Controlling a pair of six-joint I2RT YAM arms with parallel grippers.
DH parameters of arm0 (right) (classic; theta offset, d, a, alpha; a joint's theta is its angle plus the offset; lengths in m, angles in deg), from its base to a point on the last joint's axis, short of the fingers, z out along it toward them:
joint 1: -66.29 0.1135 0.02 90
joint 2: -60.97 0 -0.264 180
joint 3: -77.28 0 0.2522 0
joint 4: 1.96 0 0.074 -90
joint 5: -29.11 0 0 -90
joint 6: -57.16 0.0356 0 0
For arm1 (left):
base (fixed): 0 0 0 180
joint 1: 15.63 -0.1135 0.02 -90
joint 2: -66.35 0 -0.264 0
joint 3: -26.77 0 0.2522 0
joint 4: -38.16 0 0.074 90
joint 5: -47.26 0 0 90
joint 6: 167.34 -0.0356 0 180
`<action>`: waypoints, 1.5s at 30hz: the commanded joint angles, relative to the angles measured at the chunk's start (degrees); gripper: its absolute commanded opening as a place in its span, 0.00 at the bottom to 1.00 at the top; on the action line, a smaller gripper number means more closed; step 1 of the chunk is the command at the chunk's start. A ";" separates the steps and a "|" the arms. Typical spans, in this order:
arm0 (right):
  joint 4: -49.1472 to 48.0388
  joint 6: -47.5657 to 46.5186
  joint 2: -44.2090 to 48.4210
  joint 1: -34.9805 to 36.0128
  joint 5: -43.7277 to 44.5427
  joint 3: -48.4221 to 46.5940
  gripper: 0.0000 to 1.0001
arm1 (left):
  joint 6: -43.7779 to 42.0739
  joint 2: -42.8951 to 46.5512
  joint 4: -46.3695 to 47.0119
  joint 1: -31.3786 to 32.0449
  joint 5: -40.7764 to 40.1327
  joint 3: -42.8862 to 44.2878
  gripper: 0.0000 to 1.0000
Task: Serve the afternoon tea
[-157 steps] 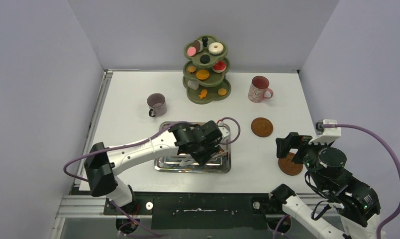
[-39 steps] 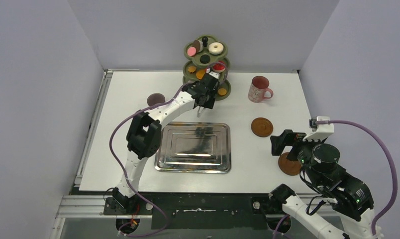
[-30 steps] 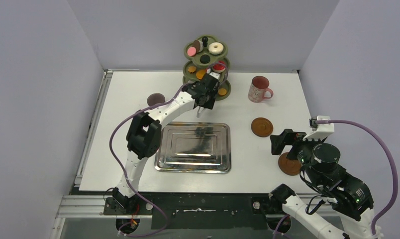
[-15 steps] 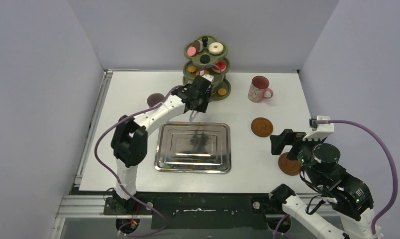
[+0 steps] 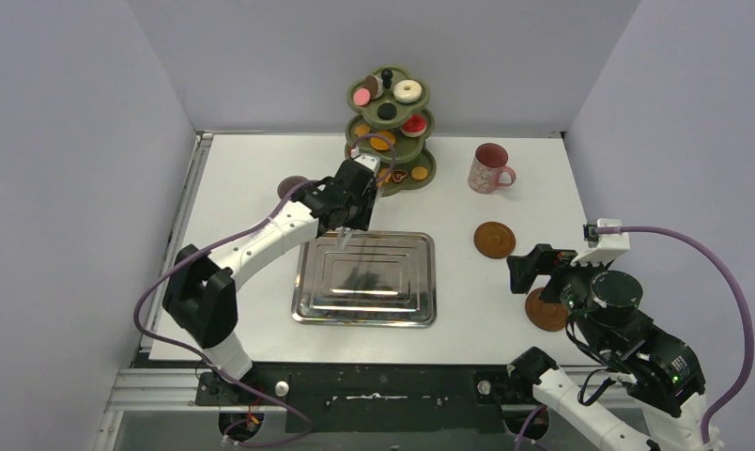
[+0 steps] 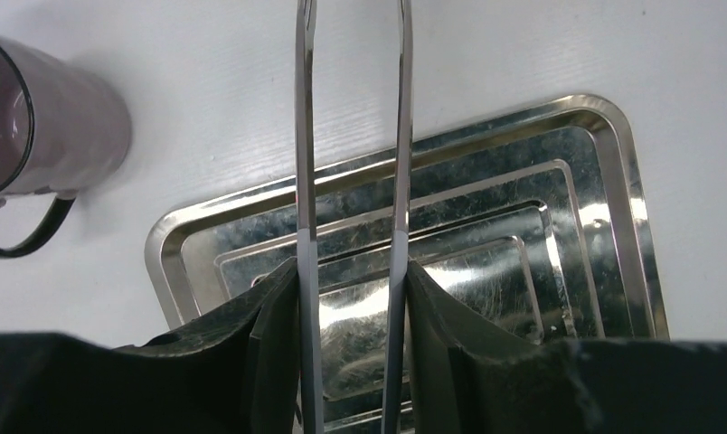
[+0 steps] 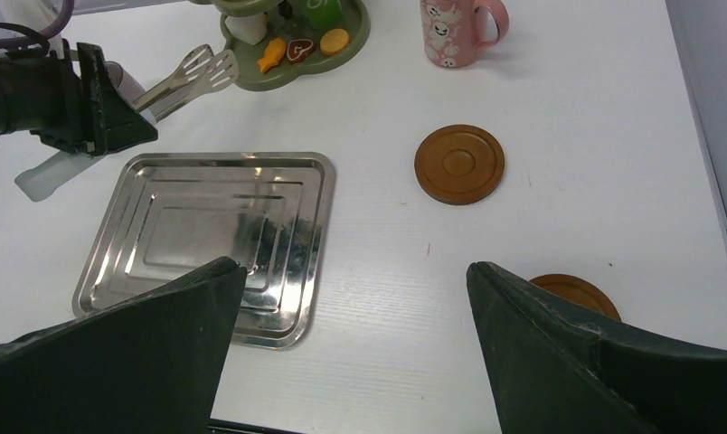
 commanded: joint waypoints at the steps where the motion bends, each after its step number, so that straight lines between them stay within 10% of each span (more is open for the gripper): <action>1: -1.34 0.15 0.09 -0.38 -0.39 -0.90 1.00 | 1.70 7.53 3.71 -0.38 -0.36 -3.44 0.37; 45: -2.71 -0.02 1.01 -0.32 -1.06 3.75 1.00 | 19.66 28.10 -10.29 6.45 -12.54 -29.91 0.34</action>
